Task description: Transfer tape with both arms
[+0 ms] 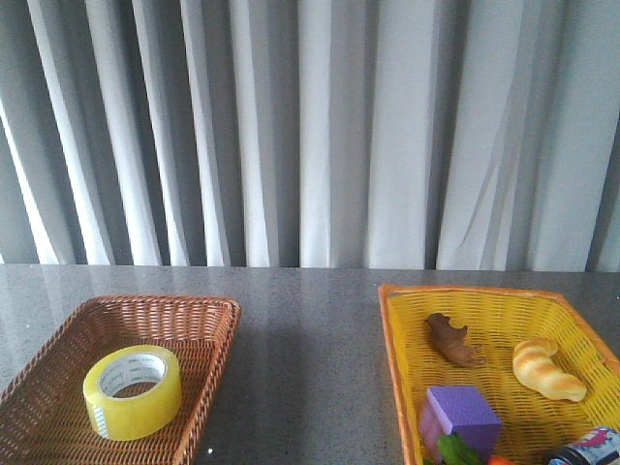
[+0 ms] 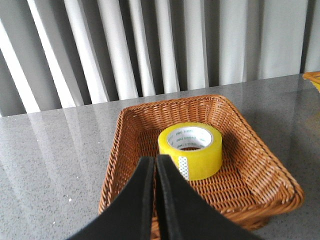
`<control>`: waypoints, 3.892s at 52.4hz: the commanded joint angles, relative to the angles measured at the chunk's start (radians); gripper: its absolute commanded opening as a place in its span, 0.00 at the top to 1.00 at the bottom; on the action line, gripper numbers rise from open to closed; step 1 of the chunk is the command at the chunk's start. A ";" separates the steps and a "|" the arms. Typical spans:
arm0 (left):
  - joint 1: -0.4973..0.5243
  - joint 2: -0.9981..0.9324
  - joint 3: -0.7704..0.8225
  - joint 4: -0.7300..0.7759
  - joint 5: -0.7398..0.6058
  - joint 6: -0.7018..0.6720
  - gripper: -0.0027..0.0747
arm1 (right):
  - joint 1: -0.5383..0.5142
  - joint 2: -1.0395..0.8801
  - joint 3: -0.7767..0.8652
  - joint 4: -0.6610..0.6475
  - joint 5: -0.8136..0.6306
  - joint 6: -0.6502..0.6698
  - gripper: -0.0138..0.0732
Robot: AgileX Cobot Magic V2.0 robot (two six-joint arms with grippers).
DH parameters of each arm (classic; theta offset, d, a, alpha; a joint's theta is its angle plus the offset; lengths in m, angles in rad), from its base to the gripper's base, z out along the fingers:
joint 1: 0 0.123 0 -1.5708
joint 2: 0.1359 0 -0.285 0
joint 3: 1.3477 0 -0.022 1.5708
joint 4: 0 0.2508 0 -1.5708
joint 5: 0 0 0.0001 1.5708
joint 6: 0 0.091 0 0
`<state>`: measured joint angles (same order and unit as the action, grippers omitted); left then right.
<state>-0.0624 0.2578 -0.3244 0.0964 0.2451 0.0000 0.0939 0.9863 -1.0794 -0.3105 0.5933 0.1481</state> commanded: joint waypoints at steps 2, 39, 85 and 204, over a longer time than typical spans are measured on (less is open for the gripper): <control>0.052 -0.117 0.133 -0.020 -0.180 -0.016 0.97 | -0.004 -0.015 -0.026 -0.022 -0.062 -0.002 0.85; 0.008 -0.286 0.329 -0.065 -0.220 -0.077 0.97 | -0.004 -0.018 -0.026 -0.022 -0.056 -0.002 0.85; 0.011 -0.286 0.327 -0.065 -0.224 -0.077 0.97 | -0.004 -0.018 -0.026 -0.005 -0.051 -0.002 0.85; 0.011 -0.285 0.327 -0.065 -0.224 -0.077 0.97 | -0.196 -1.014 1.113 0.369 -0.479 -0.206 0.85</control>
<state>-0.0457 -0.0114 0.0257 0.0421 0.0976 -0.0675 -0.0971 -0.0136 0.0253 0.0724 0.1974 -0.0584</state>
